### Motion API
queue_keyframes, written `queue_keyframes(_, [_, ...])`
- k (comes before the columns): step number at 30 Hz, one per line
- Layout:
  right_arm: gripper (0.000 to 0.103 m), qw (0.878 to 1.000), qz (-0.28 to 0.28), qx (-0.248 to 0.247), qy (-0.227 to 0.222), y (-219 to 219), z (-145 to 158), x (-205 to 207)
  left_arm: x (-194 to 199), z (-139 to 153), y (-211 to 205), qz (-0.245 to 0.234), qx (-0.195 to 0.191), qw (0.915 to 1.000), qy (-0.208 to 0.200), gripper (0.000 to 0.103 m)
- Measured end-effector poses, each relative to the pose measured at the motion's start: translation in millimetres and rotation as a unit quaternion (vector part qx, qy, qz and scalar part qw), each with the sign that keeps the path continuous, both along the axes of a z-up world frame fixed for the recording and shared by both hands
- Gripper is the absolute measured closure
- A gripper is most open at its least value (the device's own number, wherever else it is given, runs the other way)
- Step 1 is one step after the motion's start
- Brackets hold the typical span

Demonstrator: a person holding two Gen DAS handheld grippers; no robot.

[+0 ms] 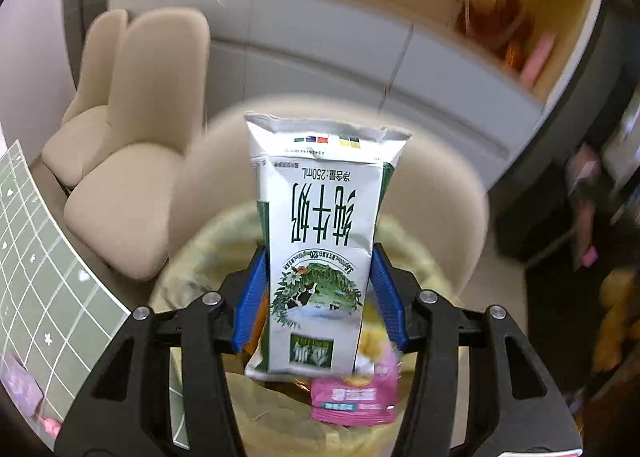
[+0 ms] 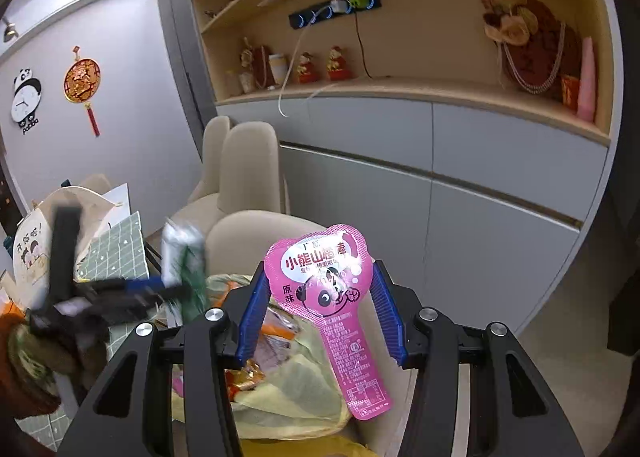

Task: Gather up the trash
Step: 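Carry the milk carton and lollipop over the yellow-lined bin with both grippers, then open both grippers to drop the carton and lollipop into the bin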

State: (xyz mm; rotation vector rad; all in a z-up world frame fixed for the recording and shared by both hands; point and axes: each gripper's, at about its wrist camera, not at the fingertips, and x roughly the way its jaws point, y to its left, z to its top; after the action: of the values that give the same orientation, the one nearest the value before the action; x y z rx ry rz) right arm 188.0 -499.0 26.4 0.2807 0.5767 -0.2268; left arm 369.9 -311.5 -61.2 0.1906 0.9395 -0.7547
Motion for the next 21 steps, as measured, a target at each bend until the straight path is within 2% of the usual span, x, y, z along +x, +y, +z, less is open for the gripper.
queue_keyframes(4, [0.056, 1.0, -0.005, 0.008, 0.01, -7.7, -12.4, 2.8, -5.1, -32.9, -28.3, -0.02, 0.07, 0.9973, 0.014, 0.056])
queue_keyframes(9, [0.056, 1.0, -0.005, 0.011, 0.023, -12.2, -23.1, 8.3, -0.9, -61.3, -41.9, -0.027, 0.107, 0.9926, 0.049, 0.056])
queue_keyframes(12, [0.056, 0.999, -0.002, 0.014, 0.03, -13.5, -27.3, 13.4, 1.8, -62.8, -38.8, -0.023, 0.1, 0.9932, 0.055, 0.056])
queue_keyframes(16, [0.056, 0.999, 0.007, 0.022, 0.038, -9.3, -32.3, 20.9, 3.6, -50.9, -26.7, -0.023, 0.068, 0.9947, 0.074, 0.052])
queue_keyframes(21, [0.056, 0.999, 0.024, 0.027, 0.036, 0.5, -33.0, 31.9, -9.1, -23.9, -12.6, -0.026, 0.042, 0.9969, 0.061, 0.046])
